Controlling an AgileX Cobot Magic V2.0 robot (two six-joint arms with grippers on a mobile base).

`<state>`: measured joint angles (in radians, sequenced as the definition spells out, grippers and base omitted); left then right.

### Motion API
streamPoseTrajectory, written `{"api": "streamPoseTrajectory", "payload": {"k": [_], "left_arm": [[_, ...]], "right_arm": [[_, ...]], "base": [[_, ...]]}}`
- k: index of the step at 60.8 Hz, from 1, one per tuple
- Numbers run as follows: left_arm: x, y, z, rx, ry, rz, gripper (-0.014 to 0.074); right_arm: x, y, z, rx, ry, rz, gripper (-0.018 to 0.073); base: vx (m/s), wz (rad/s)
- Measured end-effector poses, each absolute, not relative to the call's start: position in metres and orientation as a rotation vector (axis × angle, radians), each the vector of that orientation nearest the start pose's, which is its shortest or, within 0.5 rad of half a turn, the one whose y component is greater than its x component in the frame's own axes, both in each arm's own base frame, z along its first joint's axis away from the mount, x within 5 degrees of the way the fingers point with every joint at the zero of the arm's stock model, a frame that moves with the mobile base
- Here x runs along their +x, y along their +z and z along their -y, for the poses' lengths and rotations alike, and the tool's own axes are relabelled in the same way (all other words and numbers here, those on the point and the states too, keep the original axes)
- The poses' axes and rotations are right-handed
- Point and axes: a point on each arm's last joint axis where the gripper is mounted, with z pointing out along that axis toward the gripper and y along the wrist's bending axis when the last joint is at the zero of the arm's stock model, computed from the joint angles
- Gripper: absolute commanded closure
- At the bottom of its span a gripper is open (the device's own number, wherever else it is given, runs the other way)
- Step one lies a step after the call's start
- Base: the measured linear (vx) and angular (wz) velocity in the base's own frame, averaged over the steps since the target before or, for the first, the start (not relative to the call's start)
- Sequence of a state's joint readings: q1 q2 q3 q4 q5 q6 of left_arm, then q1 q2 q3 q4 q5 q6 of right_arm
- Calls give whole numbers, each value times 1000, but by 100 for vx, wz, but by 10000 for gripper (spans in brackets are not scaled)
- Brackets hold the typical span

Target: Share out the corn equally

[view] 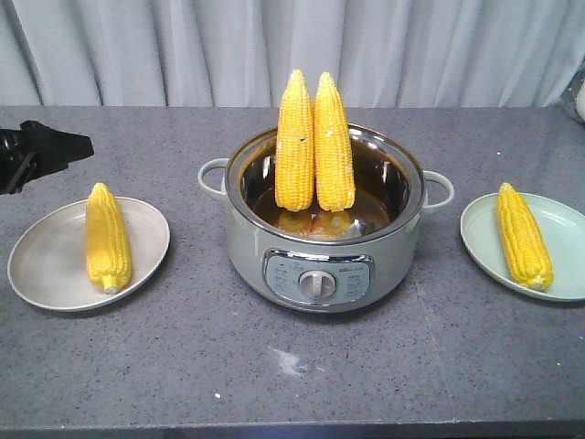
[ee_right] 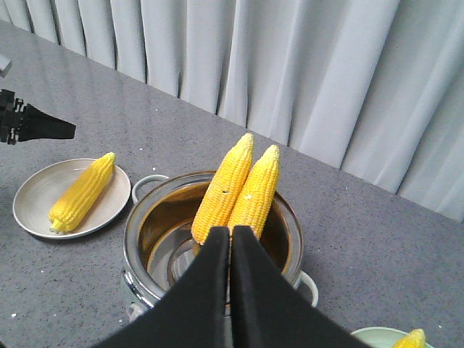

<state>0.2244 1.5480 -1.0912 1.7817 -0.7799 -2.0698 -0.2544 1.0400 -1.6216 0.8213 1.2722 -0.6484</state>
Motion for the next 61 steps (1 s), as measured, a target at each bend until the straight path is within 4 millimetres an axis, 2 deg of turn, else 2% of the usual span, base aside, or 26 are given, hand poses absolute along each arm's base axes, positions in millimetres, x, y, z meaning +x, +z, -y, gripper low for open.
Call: {"api": "streamPoseTrajectory", "payload": {"k": [6,10,17,27,30,34,41,50,56,61], "left_arm": [[332,301,-7,44,-864,-2073,185],[329,302,-4,77,-910,-2076,185],[325,305,1,106,-1002,-2059,188],[323,313,7,96,-1137,-1988,196],[322,316,8,95,-1170,-1969,201],[322,319,9,117,-1195,-1954,204],[321,335,12,196,-1230,-1915,222],[324,365,13,273,-1229,-1848,255],[326,382,13,315,-1206,-1808,278],[326,394,13,342,-1188,-1780,292]], "right_arm": [[143,529,-29,-545,395,-1846,536],[143,529,-29,-545,395,-1846,486],[143,529,-29,-545,395,-1846,314],[145,529,-25,-522,344,-1844,-29],[150,530,-21,-482,314,-1833,-104],[158,531,-16,-422,292,-1824,-158],[190,524,-6,-345,308,-1849,-166],[257,499,8,-295,436,-1911,-146],[300,488,6,-341,558,-1905,-134],[332,483,-7,-422,634,-1896,-132]], "base": [[0,0],[0,0],[0,0],[0,0],[0,0],[0,0],[0,0],[0,0],[0,0],[0,0]]}}
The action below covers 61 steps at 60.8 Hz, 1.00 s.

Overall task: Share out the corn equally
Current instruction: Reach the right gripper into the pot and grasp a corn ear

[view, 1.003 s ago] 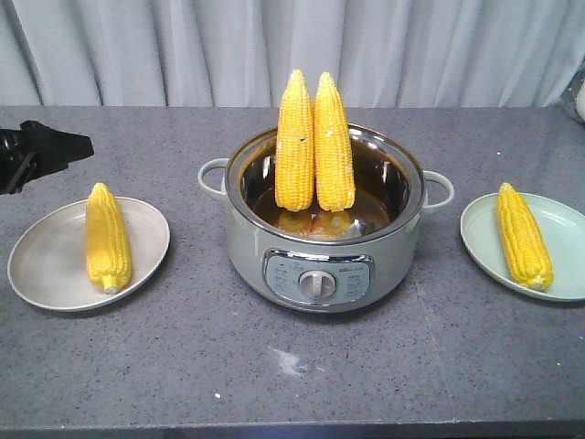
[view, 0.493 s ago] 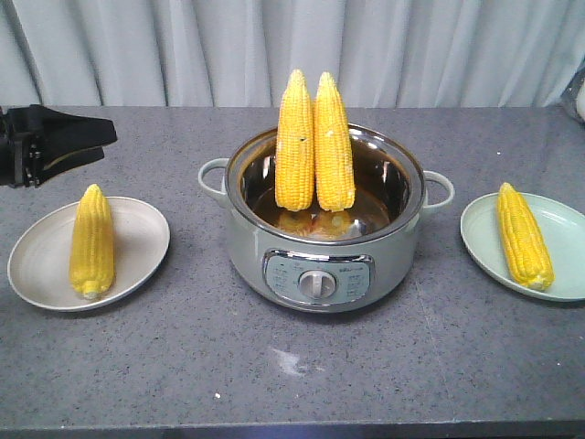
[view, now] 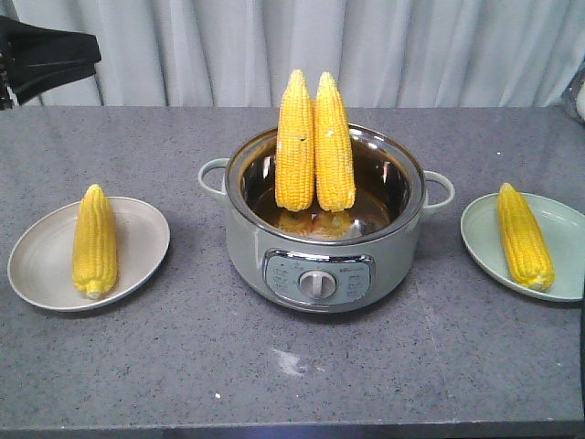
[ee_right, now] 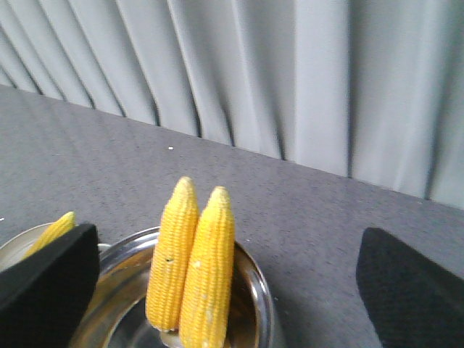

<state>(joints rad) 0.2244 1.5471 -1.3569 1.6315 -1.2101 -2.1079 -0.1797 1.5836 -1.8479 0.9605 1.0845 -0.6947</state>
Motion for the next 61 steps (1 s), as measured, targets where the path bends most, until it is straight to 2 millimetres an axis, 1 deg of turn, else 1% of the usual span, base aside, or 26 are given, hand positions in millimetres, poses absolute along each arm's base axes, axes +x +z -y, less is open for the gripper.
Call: {"api": "streamPoseTrajectory", "payload": {"k": [2,8,13,16,21,27,38,50,61], "left_arm": [[326,397,13,350,-1182,-1772,296],[325,402,13,365,-1176,-1760,301],[323,404,14,370,-1172,-1755,301],[323,406,14,373,-1171,-1752,301],[323,406,14,374,-1172,-1752,301],[323,405,14,374,-1172,-1754,301],[323,405,14,375,-1170,-1755,301],[323,405,14,375,-1170,-1755,301],[323,405,14,375,-1170,-1756,301]], "right_arm": [[347,478,-13,-454,666,-1898,-132],[380,470,-35,-533,721,-1892,-129],[408,455,-54,-587,756,-1901,-127],[419,447,-65,-615,762,-1907,-126],[439,427,-81,-646,779,-1931,-124],[458,402,-90,-646,803,-1967,-118],[480,367,-91,-612,827,-2023,-109],[493,339,-93,-610,874,-2053,-94],[500,320,-99,-626,900,-2074,-85]], "base": [[0,0],[0,0],[0,0],[0,0],[0,0],[0,0],[0,0],[0,0],[0,0]]}}
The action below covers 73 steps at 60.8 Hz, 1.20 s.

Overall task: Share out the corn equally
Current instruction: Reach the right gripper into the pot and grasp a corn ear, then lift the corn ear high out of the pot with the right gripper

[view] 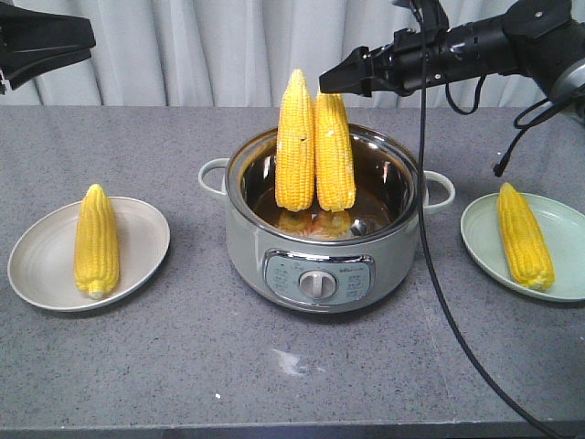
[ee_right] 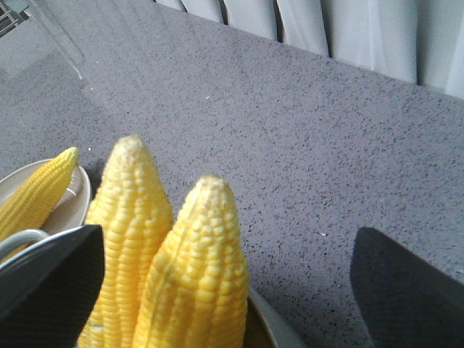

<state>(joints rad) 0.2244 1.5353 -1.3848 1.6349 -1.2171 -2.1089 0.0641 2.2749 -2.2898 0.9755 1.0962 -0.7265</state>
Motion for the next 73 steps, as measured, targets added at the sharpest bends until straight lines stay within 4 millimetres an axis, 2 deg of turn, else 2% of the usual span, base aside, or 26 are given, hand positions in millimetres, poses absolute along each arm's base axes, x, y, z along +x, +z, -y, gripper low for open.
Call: {"api": "streamPoseTrajectory", "payload": {"k": [9,17,38,49,63,73], "left_arm": [[323,405,14,375,-1169,-1756,301],[323,405,14,375,-1169,-1756,301],[323,405,14,376,-1168,-1758,301],[323,405,14,376,-1168,-1758,301],[323,405,14,376,-1168,-1758,301],[323,405,14,376,-1168,-1758,301]], "right_arm": [[503,306,-108,-639,918,-2097,-60],[504,303,-110,-645,917,-2104,38],[502,301,-110,-671,918,-2123,571],[501,310,-110,-698,904,-2098,568],[491,360,-111,-788,852,-1961,564],[480,392,-111,-790,843,-1899,564]], "base": [[0,0],[0,0],[0,0],[0,0],[0,0],[0,0]]}}
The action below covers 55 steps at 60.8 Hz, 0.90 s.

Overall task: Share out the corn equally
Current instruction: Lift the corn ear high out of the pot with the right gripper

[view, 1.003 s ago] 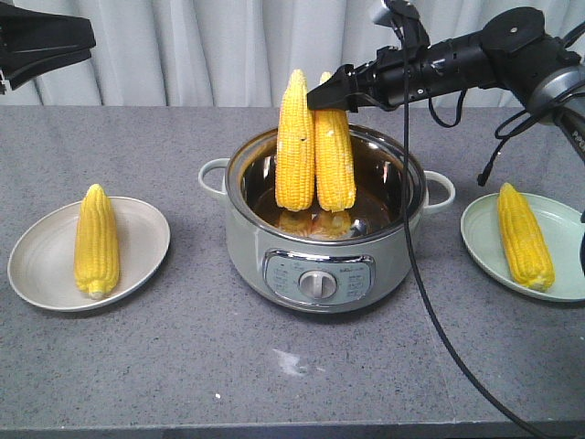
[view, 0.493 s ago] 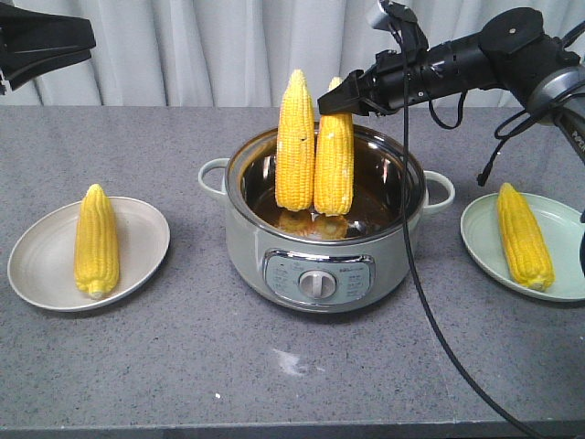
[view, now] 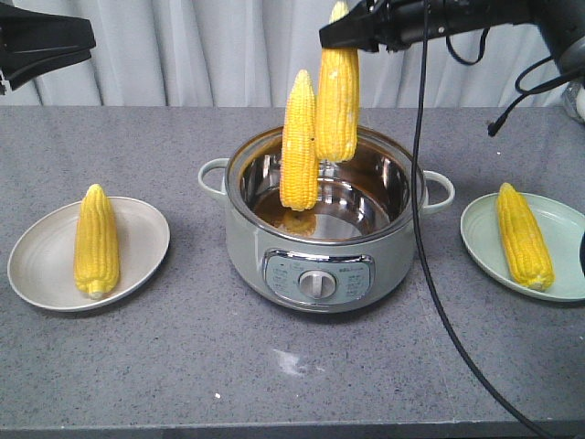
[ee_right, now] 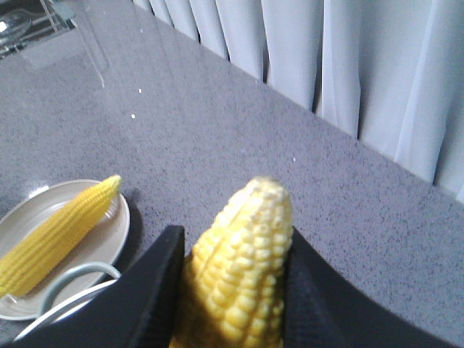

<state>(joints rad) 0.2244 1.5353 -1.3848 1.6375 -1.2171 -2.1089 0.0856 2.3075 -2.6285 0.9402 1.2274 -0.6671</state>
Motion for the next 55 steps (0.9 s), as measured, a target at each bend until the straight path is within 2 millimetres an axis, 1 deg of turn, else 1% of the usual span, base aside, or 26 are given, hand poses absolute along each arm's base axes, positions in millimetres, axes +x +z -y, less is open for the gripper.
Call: {"api": "streamPoseTrajectory", "payload": {"k": [11,18,24,28,33,36,42,46,48,52,55], "left_arm": [[323,405,14,376,-1168,-1758,316],[323,405,14,376,-1168,-1758,326],[323,405,14,376,-1168,-1758,332],[323,405,14,376,-1168,-1758,332],[323,405,14,376,-1168,-1758,332],[323,405,14,376,-1168,-1758,332],[323,405,14,376,-1168,-1758,332],[323,405,14,376,-1168,-1758,332],[323,405,14,376,-1168,-1758,332],[323,405,14,376,-1168,-1758,332],[323,405,14,376,-1168,-1758,332]], "right_arm": [[459,428,-107,-782,803,-1872,564],[432,466,-103,-769,740,-1835,564],[401,503,-98,-733,703,-1793,564],[377,527,-94,-690,675,-1775,564],[349,551,-87,-623,618,-1773,564],[335,563,-82,-578,584,-1774,564],[300,587,-73,-494,518,-1752,564],[273,604,-68,-462,502,-1716,564],[256,613,-66,-453,498,-1689,564],[231,623,-64,-447,500,-1663,564],[215,626,-63,-444,506,-1664,564]], "base": [[0,0],[0,0],[0,0],[0,0],[0,0],[0,0],[0,0],[0,0],[0,0],[0,0],[0,0]]}}
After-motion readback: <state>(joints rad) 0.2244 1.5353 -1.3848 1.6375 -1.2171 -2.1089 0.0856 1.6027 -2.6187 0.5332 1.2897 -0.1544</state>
